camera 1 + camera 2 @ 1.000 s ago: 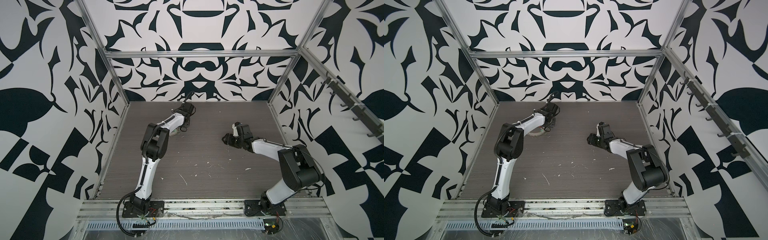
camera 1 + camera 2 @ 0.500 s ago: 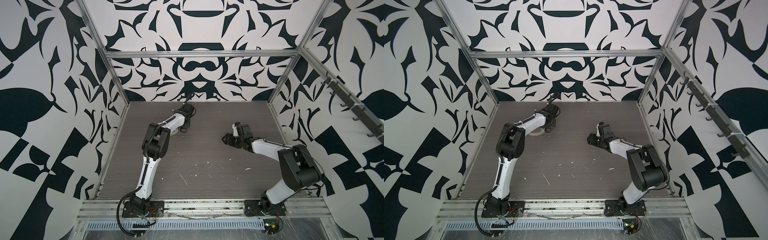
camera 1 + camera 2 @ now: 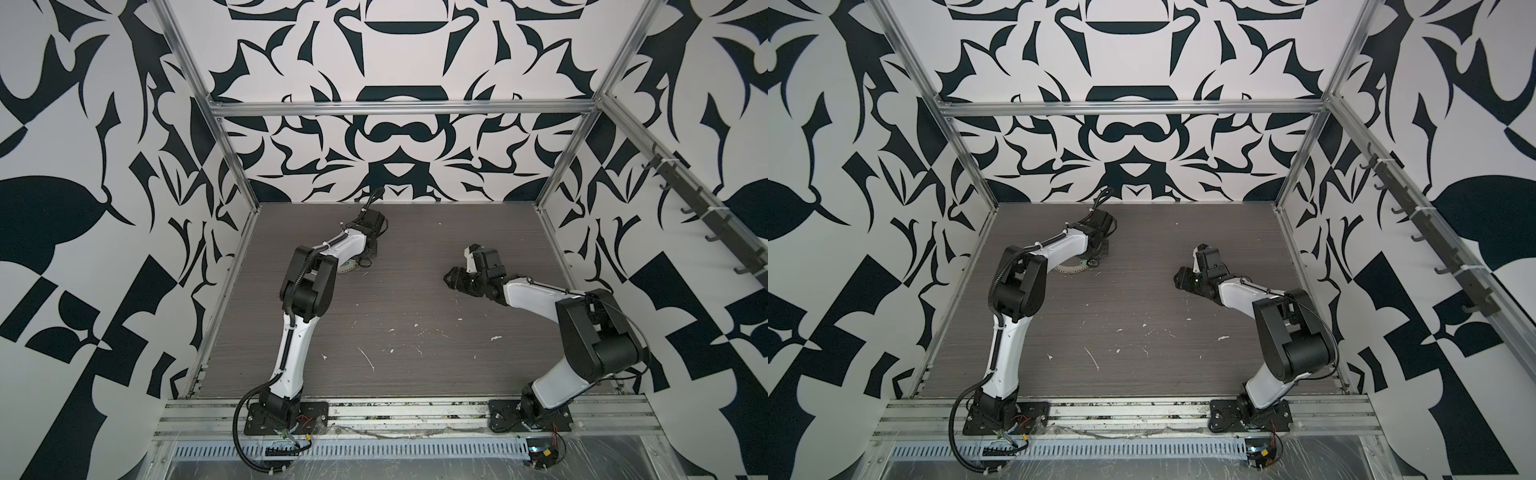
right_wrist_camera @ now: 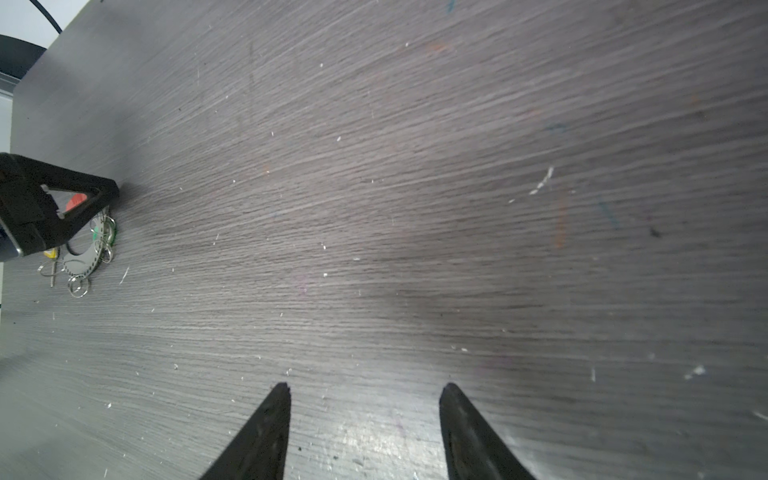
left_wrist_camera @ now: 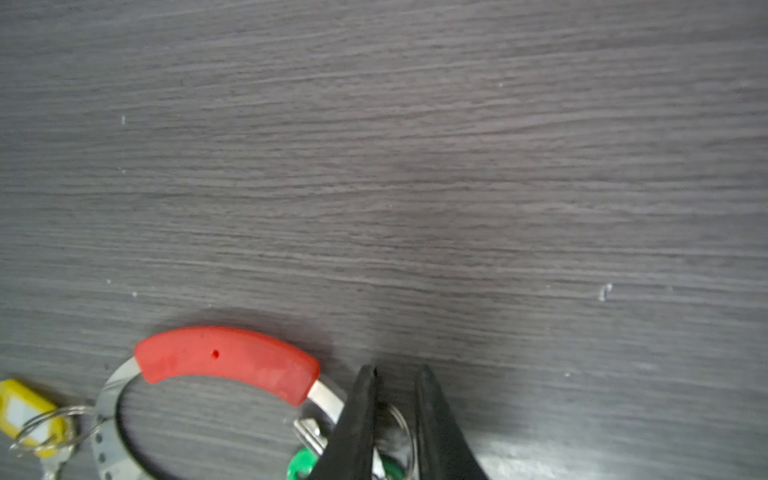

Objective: Remove the keys from the keyring

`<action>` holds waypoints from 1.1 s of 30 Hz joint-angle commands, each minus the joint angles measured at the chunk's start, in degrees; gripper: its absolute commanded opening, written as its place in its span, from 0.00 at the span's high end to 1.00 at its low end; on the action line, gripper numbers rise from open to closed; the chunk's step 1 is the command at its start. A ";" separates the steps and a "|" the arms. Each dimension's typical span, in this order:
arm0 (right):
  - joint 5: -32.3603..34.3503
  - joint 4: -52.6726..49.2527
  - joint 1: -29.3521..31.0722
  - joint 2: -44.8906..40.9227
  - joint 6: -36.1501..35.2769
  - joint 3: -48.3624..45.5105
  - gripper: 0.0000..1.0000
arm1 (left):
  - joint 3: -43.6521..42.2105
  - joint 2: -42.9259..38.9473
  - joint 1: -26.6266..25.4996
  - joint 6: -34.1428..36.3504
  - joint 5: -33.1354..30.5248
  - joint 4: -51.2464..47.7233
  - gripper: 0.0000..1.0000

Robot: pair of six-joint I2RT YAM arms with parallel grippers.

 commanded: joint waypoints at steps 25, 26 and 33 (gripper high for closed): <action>-1.62 1.27 1.00 0.32 0.73 1.30 0.40 | -21.85 -17.10 -1.83 -14.85 11.96 11.32 1.00; -1.62 1.28 1.10 0.30 0.78 1.29 0.40 | -22.85 -17.69 -2.39 -15.36 12.44 12.18 1.00; -2.31 1.19 1.57 0.41 1.16 1.08 0.41 | -26.89 -20.16 -7.92 -19.51 15.82 15.60 1.00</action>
